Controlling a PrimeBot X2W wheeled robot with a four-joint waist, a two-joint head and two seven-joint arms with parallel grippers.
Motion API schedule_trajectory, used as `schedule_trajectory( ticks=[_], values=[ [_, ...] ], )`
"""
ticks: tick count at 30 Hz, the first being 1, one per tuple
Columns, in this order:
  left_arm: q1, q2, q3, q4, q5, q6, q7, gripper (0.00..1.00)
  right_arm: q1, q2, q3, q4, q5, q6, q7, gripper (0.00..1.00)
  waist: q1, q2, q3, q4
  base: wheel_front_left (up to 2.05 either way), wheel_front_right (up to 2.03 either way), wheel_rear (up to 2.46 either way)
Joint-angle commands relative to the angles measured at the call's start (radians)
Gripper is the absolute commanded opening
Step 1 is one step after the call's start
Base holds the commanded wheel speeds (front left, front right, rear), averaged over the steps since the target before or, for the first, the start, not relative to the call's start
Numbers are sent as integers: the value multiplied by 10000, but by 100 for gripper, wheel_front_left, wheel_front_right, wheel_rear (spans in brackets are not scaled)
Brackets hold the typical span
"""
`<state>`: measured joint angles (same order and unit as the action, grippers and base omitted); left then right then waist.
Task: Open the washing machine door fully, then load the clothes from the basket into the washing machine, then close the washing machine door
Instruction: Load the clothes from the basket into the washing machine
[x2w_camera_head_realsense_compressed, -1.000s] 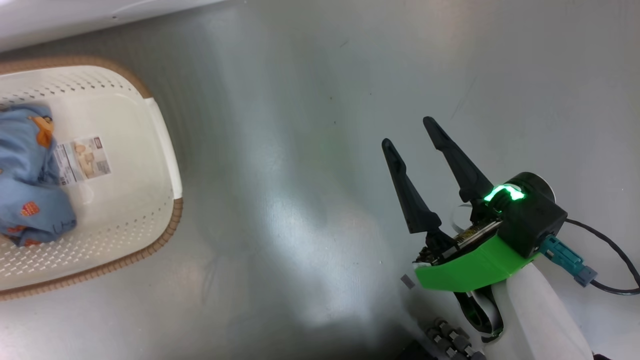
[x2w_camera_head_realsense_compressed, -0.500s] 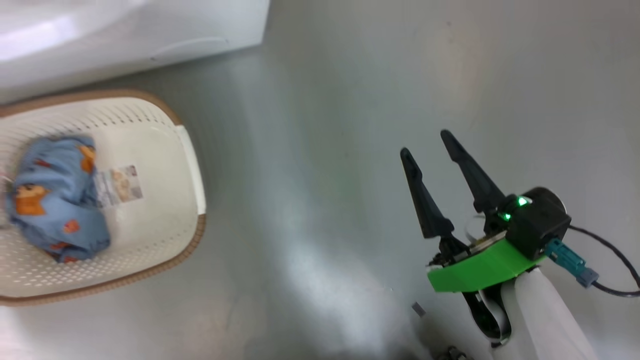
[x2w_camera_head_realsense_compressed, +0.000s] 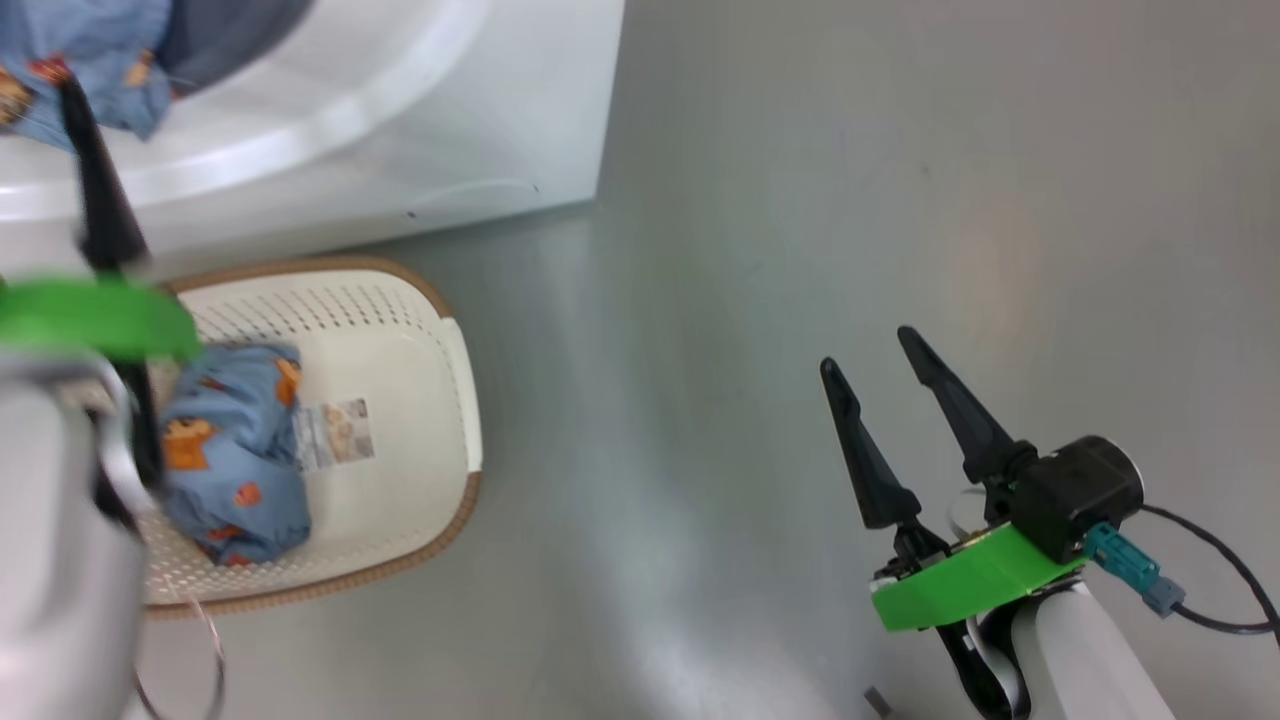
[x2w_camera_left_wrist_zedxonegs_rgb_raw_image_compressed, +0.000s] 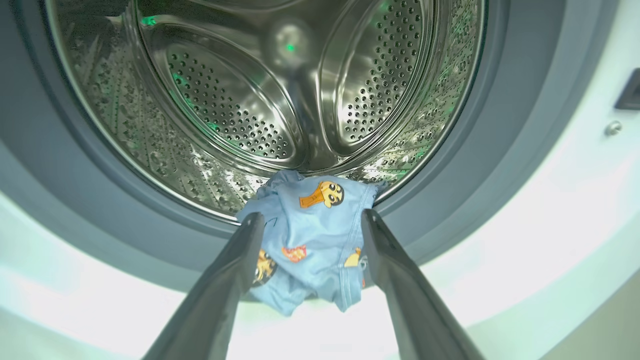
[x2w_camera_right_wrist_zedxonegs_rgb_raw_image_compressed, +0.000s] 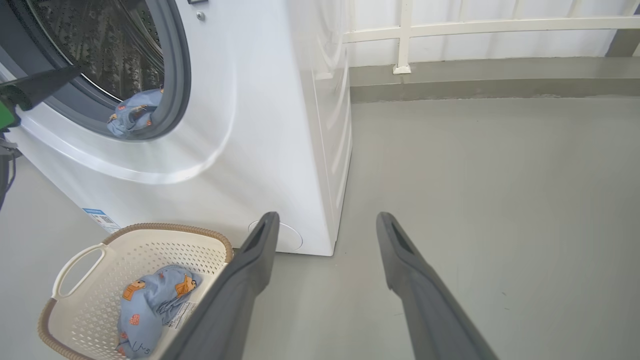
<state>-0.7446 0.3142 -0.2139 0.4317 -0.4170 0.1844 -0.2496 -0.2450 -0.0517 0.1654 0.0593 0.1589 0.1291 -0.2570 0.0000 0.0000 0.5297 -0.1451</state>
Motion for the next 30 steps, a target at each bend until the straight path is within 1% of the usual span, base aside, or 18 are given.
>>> schedule_trajectory(
  ticks=[1,6,13,16,20,30],
  values=[
    [723,352,334,-809,14,286,-84,100,327,15,198,-166,-98,16,-47,100,0,0,-553,293,0,0,0],
    [3055,132,270,-2722,118,1010,-92,100,511,-4,246,-20,-220,16,-34,100,0,0,-1073,424,0,0,0],
    [5287,-156,-235,-4079,275,1597,173,100,793,-64,186,68,-278,16,81,100,0,0,-1765,685,0,0,0],
    [5856,-231,-467,-4368,254,1653,353,100,942,-63,158,59,-315,16,150,100,0,0,-2063,812,0,0,0],
    [6365,-276,-614,-4398,157,1675,482,100,1174,-67,134,69,-359,16,269,100,0,0,-2468,950,0,0,0],
    [7084,-373,-898,-4265,-35,1633,608,100,1718,-48,-27,-38,-382,16,483,100,0,0,-3230,1167,0,0,0]
  ],
)
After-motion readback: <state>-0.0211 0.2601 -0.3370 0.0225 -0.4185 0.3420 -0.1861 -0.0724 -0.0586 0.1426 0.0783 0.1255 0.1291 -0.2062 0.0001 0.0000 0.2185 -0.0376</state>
